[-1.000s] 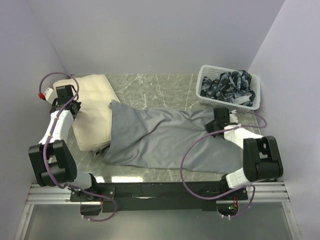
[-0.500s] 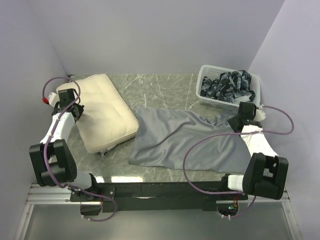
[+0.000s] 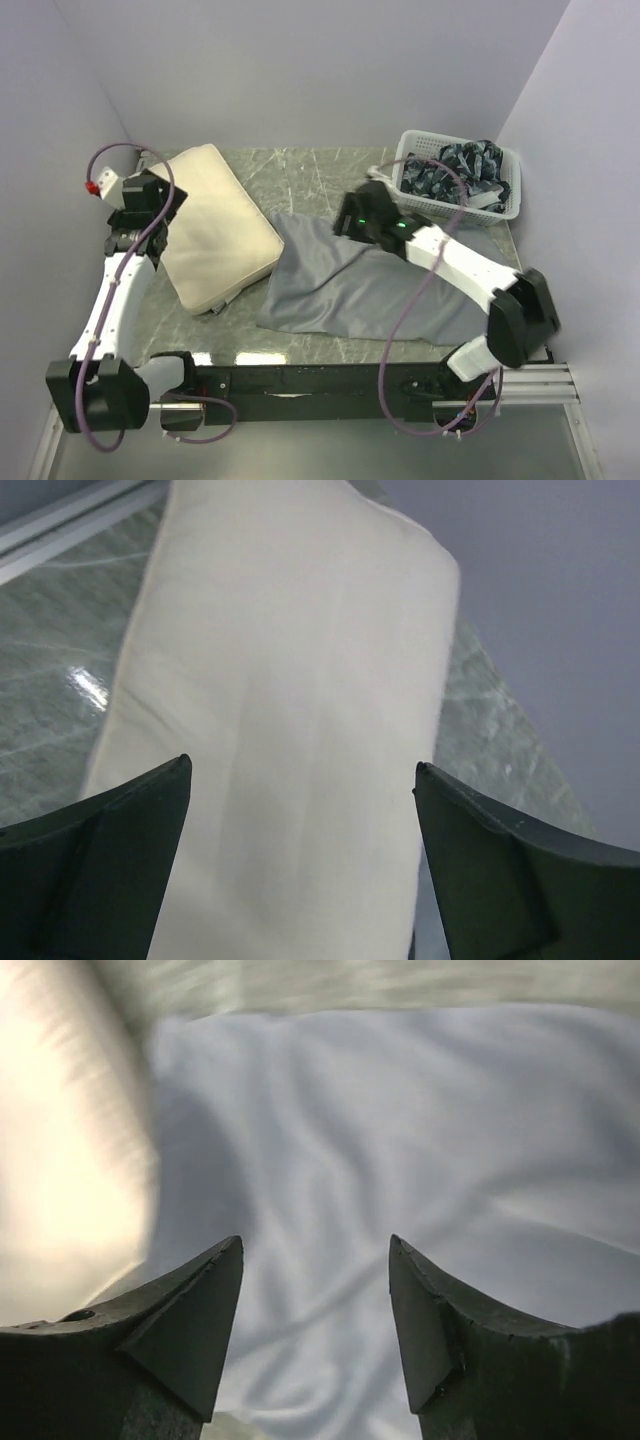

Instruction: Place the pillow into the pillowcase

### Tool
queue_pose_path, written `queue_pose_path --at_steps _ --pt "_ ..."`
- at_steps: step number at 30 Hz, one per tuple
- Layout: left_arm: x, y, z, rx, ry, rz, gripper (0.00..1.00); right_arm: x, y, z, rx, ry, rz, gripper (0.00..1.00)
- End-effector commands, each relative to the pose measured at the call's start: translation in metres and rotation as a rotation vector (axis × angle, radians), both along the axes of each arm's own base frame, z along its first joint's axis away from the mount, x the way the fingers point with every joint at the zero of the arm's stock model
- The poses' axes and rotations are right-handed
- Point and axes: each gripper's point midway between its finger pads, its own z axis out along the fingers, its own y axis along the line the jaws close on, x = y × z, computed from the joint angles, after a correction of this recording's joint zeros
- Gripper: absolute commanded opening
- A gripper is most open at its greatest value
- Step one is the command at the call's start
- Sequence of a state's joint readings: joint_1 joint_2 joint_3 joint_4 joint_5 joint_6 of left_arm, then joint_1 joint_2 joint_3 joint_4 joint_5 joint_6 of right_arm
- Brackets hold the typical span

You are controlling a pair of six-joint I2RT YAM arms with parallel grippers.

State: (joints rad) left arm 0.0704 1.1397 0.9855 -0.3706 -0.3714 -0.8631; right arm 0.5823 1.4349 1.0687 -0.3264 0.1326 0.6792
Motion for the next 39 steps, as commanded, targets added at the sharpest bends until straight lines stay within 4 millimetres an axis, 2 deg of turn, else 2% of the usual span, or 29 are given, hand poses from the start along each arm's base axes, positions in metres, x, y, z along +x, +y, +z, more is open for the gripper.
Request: queue_pose_path --at_steps 1,2,3,4,5,7,9,10,13,15,16,17,19,20,21,22,23,24,26,27,29,32,33,34,35,36,37,38,39 --pt "-0.012 -0.043 -0.001 0.075 0.044 -0.162 0.97 0.004 0.092 0.004 -0.018 -0.019 0.209 0.66" --pt "-0.016 -0.054 -0.012 0.066 0.07 -0.21 0.97 0.011 0.105 0.012 -0.01 -0.035 0.224 0.66" --pt "-0.019 -0.069 -0.016 0.071 0.078 -0.27 0.97 0.006 0.118 0.007 -0.013 -0.022 0.256 0.66" --pt "-0.023 -0.077 -0.021 0.07 0.083 -0.299 0.97 0.008 0.128 -0.009 -0.022 -0.002 0.27 0.66" --pt "-0.029 -0.084 -0.034 0.065 0.11 -0.329 0.97 0.007 0.138 -0.011 -0.011 0.002 0.291 0.66" --pt "-0.038 -0.106 -0.04 0.061 0.101 -0.401 0.99 0.003 0.156 -0.025 0.004 0.026 0.329 0.65" --pt "-0.049 -0.122 -0.055 0.066 0.129 -0.442 0.99 0.0 0.166 -0.042 0.008 0.052 0.354 0.64" --pt "-0.052 -0.127 -0.061 0.074 0.143 -0.457 0.99 0.0 0.171 -0.042 0.019 0.051 0.358 0.63" --pt "-0.064 -0.143 -0.082 0.111 0.206 -0.491 0.99 0.002 0.176 -0.06 0.014 0.078 0.362 0.53" --pt "-0.068 -0.152 -0.089 0.168 0.241 -0.497 0.99 0.001 0.174 -0.07 0.004 0.095 0.357 0.44" --pt "-0.072 -0.153 -0.091 0.189 0.265 -0.495 0.99 -0.002 0.168 -0.077 -0.013 0.108 0.338 0.33" --pt "-0.076 -0.161 -0.096 0.214 0.288 -0.517 0.99 -0.002 0.162 -0.08 -0.028 0.113 0.315 0.29" --pt "-0.078 -0.165 -0.095 0.261 0.295 -0.509 0.99 -0.007 0.144 -0.083 -0.05 0.11 0.269 0.21" --pt "-0.081 -0.167 -0.102 0.29 0.333 -0.518 0.99 -0.008 0.136 -0.085 -0.05 0.11 0.252 0.19" --pt "-0.085 -0.177 -0.103 0.312 0.343 -0.548 1.0 -0.007 0.131 -0.074 -0.027 0.088 0.237 0.18" --pt "-0.082 -0.18 -0.103 0.349 0.363 -0.543 0.99 -0.015 0.121 -0.083 -0.036 0.107 0.233 0.14" --pt "-0.088 -0.183 -0.107 0.389 0.395 -0.561 0.99 -0.015 0.117 -0.076 -0.02 0.093 0.23 0.12" --pt "-0.088 -0.182 -0.109 0.421 0.416 -0.558 0.99 -0.021 0.11 -0.084 -0.022 0.103 0.222 0.09" --pt "-0.088 -0.179 -0.118 0.487 0.48 -0.537 0.99 -0.024 0.103 -0.079 -0.013 0.094 0.212 0.07" --pt "-0.086 -0.179 -0.12 0.505 0.493 -0.53 0.99 -0.029 0.098 -0.084 -0.012 0.102 0.209 0.06" --pt "-0.084 -0.182 -0.133 0.536 0.541 -0.541 0.99 -0.032 0.098 -0.084 0.012 0.097 0.215 0.06" --pt "-0.078 -0.176 -0.142 0.607 0.582 -0.505 0.98 -0.038 0.096 -0.095 0.014 0.124 0.227 0.04" --pt "-0.072 -0.177 -0.141 0.623 0.58 -0.5 0.93 -0.04 0.095 -0.098 0.015 0.128 0.231 0.03" --pt "-0.07 -0.175 -0.145 0.65 0.604 -0.499 0.82 -0.041 0.094 -0.1 0.019 0.128 0.23 0.03" --pt "-0.066 -0.171 -0.145 0.655 0.612 -0.488 0.49 -0.042 0.093 -0.1 0.029 0.126 0.229 0.04" --pt "-0.058 -0.174 -0.142 0.645 0.598 -0.488 0.34 -0.045 0.091 -0.104 0.044 0.132 0.235 0.05" --pt "-0.055 -0.172 -0.142 0.649 0.607 -0.504 0.25 -0.044 0.089 -0.104 0.055 0.131 0.236 0.07" --pt "-0.049 -0.169 -0.143 0.6 0.613 -0.509 0.01 -0.048 0.088 -0.105 0.068 0.147 0.252 0.08" --pt "-0.044 -0.169 -0.14 0.566 0.604 -0.516 0.01 -0.047 0.09 -0.103 0.106 0.134 0.271 0.09"
